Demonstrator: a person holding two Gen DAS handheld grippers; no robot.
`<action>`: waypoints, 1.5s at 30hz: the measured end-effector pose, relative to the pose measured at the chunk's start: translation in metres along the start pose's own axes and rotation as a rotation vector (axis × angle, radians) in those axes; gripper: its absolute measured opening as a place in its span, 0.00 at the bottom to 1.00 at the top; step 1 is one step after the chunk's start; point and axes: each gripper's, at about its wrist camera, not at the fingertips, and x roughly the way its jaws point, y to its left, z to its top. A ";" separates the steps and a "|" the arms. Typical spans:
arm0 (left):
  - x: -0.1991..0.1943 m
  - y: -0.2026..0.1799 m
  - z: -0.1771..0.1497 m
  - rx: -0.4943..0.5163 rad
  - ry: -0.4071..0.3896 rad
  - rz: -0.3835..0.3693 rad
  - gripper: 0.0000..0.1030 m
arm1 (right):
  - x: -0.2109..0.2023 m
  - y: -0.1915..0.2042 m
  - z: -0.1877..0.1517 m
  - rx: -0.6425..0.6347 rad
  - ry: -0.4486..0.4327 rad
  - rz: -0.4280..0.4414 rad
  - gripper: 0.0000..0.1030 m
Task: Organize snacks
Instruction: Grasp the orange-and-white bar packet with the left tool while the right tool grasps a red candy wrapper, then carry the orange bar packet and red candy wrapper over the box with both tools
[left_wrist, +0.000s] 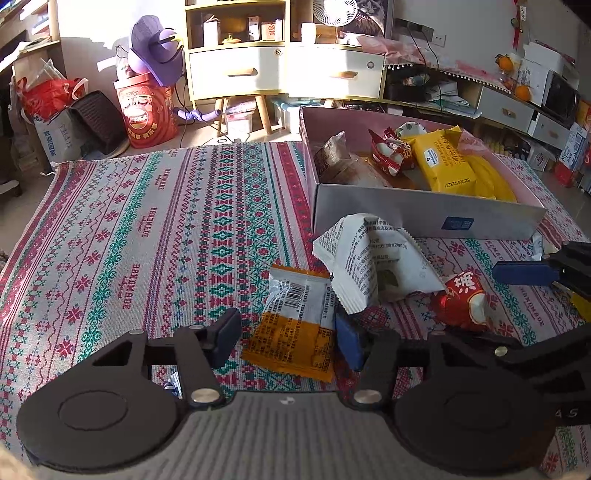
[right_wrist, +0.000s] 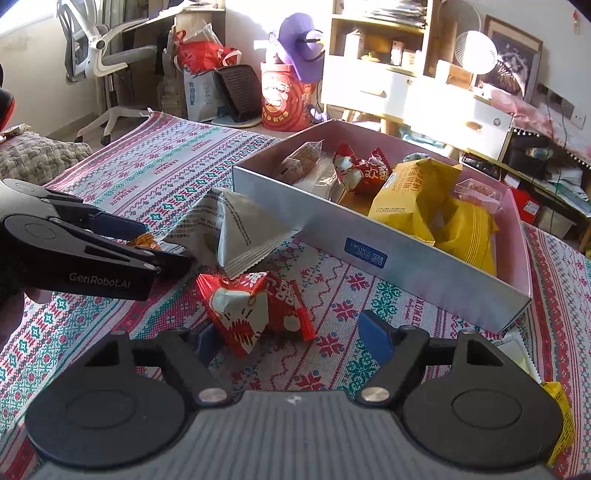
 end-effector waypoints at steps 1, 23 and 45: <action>-0.001 0.001 0.000 0.001 0.002 0.000 0.53 | 0.000 0.001 0.001 -0.004 -0.002 0.003 0.67; -0.022 0.016 0.001 -0.065 0.037 -0.040 0.44 | -0.010 0.008 0.016 0.017 -0.004 0.038 0.32; -0.054 0.031 0.019 -0.180 0.000 -0.131 0.44 | -0.032 -0.019 0.036 0.221 0.026 0.078 0.13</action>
